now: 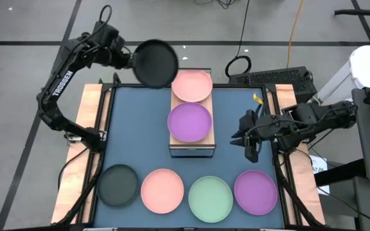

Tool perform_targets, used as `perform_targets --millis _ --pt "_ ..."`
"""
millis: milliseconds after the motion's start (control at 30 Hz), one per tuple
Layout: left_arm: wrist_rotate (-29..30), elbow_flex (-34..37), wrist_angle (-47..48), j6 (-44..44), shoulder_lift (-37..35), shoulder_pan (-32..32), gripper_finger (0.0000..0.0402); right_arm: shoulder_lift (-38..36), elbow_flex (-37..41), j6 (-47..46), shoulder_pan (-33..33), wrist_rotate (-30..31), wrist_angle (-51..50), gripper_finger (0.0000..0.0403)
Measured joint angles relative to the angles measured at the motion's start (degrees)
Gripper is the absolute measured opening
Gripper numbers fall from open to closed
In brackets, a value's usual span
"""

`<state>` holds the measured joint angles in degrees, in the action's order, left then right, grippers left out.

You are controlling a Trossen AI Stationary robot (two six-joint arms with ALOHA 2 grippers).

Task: Place and stack plates onto a shelf
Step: Stack the top black plate on top of the orange plate on the shelf

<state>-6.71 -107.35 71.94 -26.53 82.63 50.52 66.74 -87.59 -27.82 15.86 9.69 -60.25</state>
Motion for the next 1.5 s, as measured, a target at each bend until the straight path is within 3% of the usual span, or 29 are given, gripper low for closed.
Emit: perform_targets --millis 400,867,1500 --pt "-2.17 -0.02 -13.46 -13.07 6.85 -5.34 0.0010 0.00 0.00 -1.09 0.77 1.40 0.02 0.0089" --pt "-3.52 0.00 -16.41 -15.00 17.18 -9.88 0.0010 0.00 0.00 -2.60 0.83 2.30 0.02 0.0089" --pt "-4.08 0.02 -16.54 -14.80 23.00 -11.25 0.0010 0.00 0.00 -1.31 0.81 2.30 -0.91 0.0089"
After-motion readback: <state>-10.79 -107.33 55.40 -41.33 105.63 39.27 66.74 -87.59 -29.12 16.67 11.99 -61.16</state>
